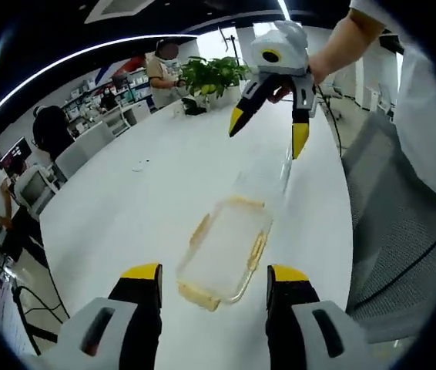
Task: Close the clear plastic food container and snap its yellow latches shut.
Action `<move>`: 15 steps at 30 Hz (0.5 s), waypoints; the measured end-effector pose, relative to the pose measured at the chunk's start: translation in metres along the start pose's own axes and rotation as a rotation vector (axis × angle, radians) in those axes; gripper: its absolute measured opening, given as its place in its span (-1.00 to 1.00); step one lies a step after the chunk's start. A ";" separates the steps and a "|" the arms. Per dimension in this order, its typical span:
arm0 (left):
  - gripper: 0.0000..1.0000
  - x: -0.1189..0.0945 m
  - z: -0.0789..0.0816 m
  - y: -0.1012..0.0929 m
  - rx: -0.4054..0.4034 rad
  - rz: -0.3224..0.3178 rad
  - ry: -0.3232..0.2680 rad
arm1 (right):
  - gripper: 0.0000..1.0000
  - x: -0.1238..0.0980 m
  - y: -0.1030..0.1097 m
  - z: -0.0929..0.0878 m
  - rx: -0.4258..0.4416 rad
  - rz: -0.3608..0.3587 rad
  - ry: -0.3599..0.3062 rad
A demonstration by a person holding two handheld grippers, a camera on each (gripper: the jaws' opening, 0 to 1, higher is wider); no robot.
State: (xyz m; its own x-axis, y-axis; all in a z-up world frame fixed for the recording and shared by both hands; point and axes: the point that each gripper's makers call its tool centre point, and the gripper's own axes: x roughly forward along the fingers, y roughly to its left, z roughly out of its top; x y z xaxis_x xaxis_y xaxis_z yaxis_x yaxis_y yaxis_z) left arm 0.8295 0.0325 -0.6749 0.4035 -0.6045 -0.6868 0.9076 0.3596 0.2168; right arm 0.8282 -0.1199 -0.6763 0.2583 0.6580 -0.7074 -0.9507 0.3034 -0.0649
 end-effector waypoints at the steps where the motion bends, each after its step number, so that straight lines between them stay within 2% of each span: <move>1: -0.01 0.001 -0.001 0.000 0.003 -0.008 -0.001 | 0.27 0.004 -0.001 -0.001 -0.003 0.006 0.007; 8: -0.02 0.015 -0.011 -0.003 0.124 -0.112 0.048 | 0.25 0.024 0.002 -0.011 -0.052 0.068 0.057; 15: 0.00 0.029 -0.021 0.001 0.145 -0.166 0.074 | 0.25 0.039 0.001 -0.023 -0.080 0.111 0.103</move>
State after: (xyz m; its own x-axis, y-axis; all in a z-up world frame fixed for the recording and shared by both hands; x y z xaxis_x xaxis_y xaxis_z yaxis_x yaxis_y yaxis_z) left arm 0.8394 0.0298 -0.7092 0.2428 -0.5910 -0.7692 0.9701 0.1502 0.1907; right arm 0.8329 -0.1099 -0.7203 0.1355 0.6089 -0.7816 -0.9841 0.1740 -0.0350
